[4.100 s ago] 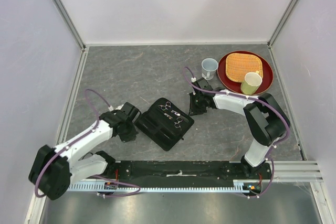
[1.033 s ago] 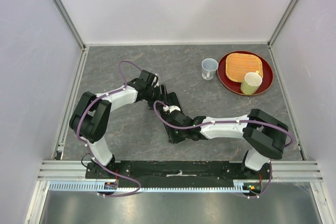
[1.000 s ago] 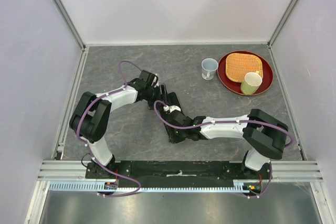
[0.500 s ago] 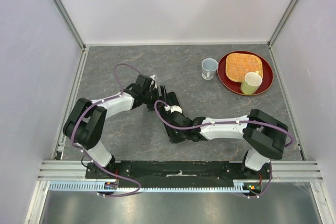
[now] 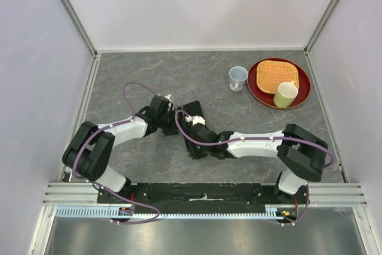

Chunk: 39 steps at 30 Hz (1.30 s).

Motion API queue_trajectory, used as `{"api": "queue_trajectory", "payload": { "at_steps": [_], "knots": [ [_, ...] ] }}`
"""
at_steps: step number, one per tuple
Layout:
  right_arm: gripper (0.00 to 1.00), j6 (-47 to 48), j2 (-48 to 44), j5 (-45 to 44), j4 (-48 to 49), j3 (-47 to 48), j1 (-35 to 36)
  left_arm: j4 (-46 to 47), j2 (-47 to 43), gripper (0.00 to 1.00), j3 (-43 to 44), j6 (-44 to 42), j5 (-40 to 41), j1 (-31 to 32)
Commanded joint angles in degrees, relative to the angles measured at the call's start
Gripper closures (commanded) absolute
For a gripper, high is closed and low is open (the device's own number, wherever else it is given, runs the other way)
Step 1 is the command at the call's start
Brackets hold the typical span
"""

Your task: Sort the hair-cutting tools

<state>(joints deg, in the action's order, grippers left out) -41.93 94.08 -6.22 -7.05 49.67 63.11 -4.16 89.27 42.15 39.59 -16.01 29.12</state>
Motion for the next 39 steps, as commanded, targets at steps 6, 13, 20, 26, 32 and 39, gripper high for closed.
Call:
{"api": "queue_trajectory", "payload": {
  "at_steps": [6,13,20,26,32,39],
  "knots": [
    [1.00,-1.74,-0.48,2.08,5.12,5.70,1.13,12.40,-4.28,0.10,-12.26,5.58,2.57,2.43],
    [1.00,-5.87,-0.04,0.16,3.45,5.00,3.77,27.41,-1.22,0.35,-18.33,9.62,0.99,2.52],
    [1.00,-9.56,1.54,-2.04,4.15,4.03,7.89,32.03,1.43,0.64,-20.00,11.91,1.40,3.31],
    [1.00,-13.17,1.72,-4.76,4.41,1.14,10.89,29.74,-0.24,0.74,-20.35,11.73,6.94,3.48],
    [1.00,-15.55,0.66,-9.33,1.26,-0.62,14.23,25.79,0.81,0.76,-18.34,11.21,10.47,3.57],
    [1.00,-17.74,-1.88,-13.20,-1.74,-4.84,14.85,23.68,0.81,0.76,-17.46,10.59,11.26,3.57]
  ]
}}
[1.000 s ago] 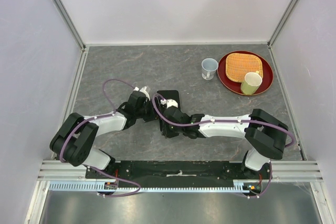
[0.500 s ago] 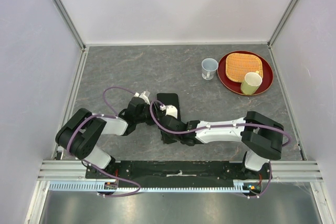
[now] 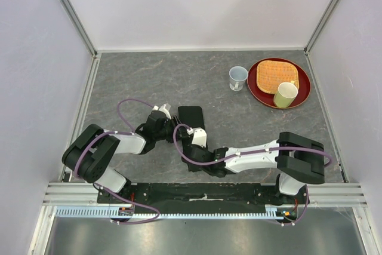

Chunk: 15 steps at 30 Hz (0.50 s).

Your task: Sort the hair-cutting tools

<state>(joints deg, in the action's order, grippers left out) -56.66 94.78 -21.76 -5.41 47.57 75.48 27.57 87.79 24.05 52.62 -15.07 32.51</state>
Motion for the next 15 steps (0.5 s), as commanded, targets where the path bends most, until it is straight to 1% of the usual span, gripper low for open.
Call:
{"api": "queue_trajectory", "payload": {
  "at_steps": [1,4,7,8,10,11,12,13,15],
  "knots": [
    [1.00,-3.54,-3.19,1.99,-3.90,-3.18,2.48,-8.32,2.21,0.76,0.90,-2.61,10.41,0.18],
    [1.00,-4.33,-4.51,0.05,-5.22,-4.77,2.48,-8.68,2.12,0.77,1.00,-2.70,9.98,0.18],
    [1.00,-5.03,-5.74,-1.70,-6.36,-5.65,2.48,-8.94,2.12,0.81,1.17,-3.14,9.36,0.27],
    [1.00,-5.47,-5.92,-2.23,-6.54,-6.00,2.48,-9.03,2.12,0.84,1.17,-3.23,9.18,0.27],
    [1.00,-5.82,-6.45,-3.64,-7.24,-6.35,2.48,-9.12,2.12,0.87,1.26,-3.40,8.48,0.27],
    [1.00,-6.00,-6.54,-4.08,-7.42,-6.61,2.48,-9.12,2.12,0.93,1.35,-3.40,8.22,0.27],
    [1.00,-6.09,-6.63,-4.34,-7.60,-6.79,2.48,-9.12,2.04,0.96,1.43,-3.58,7.87,0.27],
    [1.00,-6.18,-6.72,-4.95,-7.95,-6.79,2.30,-9.12,2.04,0.98,1.70,-3.75,6.82,0.27],
    [1.00,-6.09,-6.45,-5.40,-8.39,-7.05,1.95,-9.11,2.04,0.98,2.48,-4.36,5.41,0.27]
  ]
}}
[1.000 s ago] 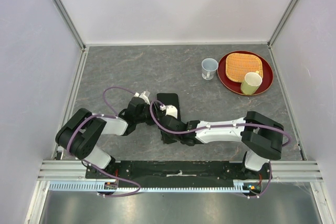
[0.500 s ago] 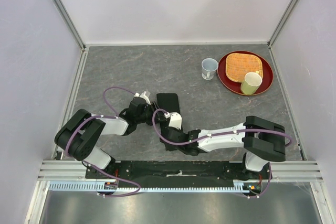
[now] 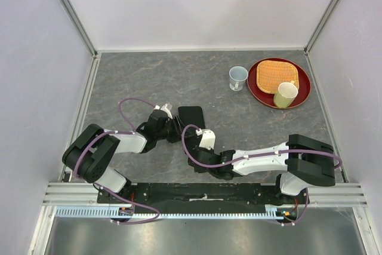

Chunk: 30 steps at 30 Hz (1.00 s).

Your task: Sort the hair-cutting tools

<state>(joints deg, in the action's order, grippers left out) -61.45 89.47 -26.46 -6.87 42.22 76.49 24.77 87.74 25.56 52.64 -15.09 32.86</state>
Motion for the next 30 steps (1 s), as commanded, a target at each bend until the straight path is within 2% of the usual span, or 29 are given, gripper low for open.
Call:
{"api": "queue_trajectory", "payload": {
  "at_steps": [1,10,18,30],
  "knots": [
    [1.00,-1.13,-1.14,-1.14,-7.19,-1.79,0.68,-6.23,1.91,0.98,1.16,-4.56,3.77,-0.08],
    [1.00,2.29,-5.71,-3.33,-7.72,-3.98,-1.52,-10.27,-5.73,0.98,4.67,-5.88,-3.62,-0.17],
    [1.00,5.02,-13.43,-6.41,-10.44,-2.93,-1.87,-18.62,-14.96,0.98,10.03,-8.17,-7.06,-0.17],
    [1.00,5.64,-14.41,-4.74,-10.27,-3.02,-2.04,-20.73,-18.92,0.98,12.22,-8.96,-8.73,-0.34]
  ]
}}
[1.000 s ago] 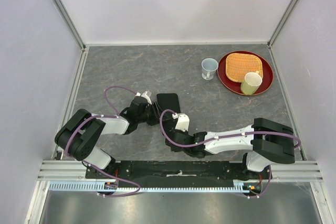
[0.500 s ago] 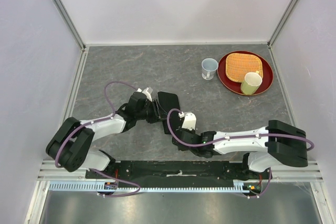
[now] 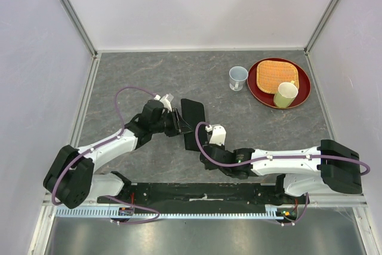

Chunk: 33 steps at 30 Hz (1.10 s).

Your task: Sort the hair-cutting tools

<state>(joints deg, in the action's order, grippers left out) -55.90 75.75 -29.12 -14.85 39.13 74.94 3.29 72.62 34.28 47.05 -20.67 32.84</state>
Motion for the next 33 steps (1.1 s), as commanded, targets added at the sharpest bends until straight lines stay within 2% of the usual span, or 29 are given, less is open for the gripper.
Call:
{"api": "queue_trajectory", "payload": {
  "at_steps": [1,13,17,25,33],
  "knots": [
    [1.00,-0.26,-0.69,-2.16,-2.29,-0.28,-0.41,-0.81,-4.32,0.98,4.03,-3.54,-3.33,-0.23],
    [1.00,0.53,-2.79,-1.99,-1.41,-2.31,-0.32,-2.94,-10.21,0.98,7.37,-1.70,-5.25,-0.32],
    [1.00,1.58,-4.64,-3.92,-2.46,-1.96,-0.32,-6.71,-11.27,0.98,9.13,-1.96,-6.93,-0.32],
    [1.00,10.45,-9.65,-5.42,-3.43,-0.29,-0.32,-10.40,-13.99,0.98,9.84,-2.49,-10.18,-0.50],
    [1.00,13.71,-14.83,-5.33,-5.97,-0.73,-0.32,-13.75,-15.93,0.98,12.82,-4.24,-9.74,-1.20]
  ]
}}
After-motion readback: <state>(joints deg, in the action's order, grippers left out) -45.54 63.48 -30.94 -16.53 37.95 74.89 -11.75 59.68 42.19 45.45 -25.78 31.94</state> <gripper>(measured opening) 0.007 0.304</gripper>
